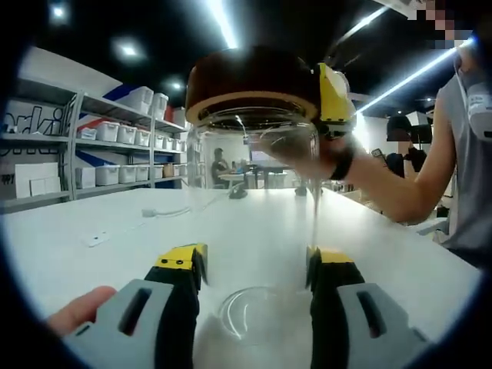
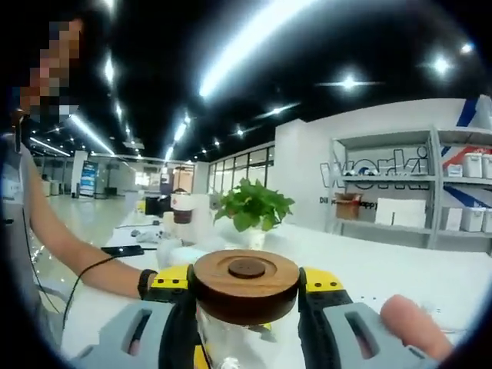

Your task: Clamp the coffee can twist off the lid put the lid on the table pick up the lid cover the can tighten the lid

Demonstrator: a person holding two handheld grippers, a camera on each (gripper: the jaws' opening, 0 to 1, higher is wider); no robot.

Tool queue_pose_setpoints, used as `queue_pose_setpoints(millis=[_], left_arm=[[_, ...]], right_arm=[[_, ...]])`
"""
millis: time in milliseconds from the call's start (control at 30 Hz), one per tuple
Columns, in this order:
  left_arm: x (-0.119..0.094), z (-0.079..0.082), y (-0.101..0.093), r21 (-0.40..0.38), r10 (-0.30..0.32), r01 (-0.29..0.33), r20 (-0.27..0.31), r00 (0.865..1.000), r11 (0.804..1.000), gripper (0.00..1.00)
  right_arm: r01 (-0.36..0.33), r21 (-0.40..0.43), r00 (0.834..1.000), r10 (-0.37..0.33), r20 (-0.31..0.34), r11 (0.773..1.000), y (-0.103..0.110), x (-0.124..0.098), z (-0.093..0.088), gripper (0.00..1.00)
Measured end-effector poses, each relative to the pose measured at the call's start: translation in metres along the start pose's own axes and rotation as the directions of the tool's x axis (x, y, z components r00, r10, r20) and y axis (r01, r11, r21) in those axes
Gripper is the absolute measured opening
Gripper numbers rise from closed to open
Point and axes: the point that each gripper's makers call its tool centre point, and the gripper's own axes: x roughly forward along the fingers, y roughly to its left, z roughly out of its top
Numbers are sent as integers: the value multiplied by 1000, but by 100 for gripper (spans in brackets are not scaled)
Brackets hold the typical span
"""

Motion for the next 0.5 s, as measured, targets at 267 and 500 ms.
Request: queue_pose_setpoints(millis=[267, 500], left_arm=[[0, -1, 0, 0, 2, -2, -4, 1000, 1000, 47], [-1, -1, 0, 1, 3, -3, -6, 1000, 1000, 47]], right_arm=[[119, 64, 993, -119, 3, 991, -1, -1, -2, 47], [274, 24, 961, -274, 22, 962, -4, -2, -2, 47]])
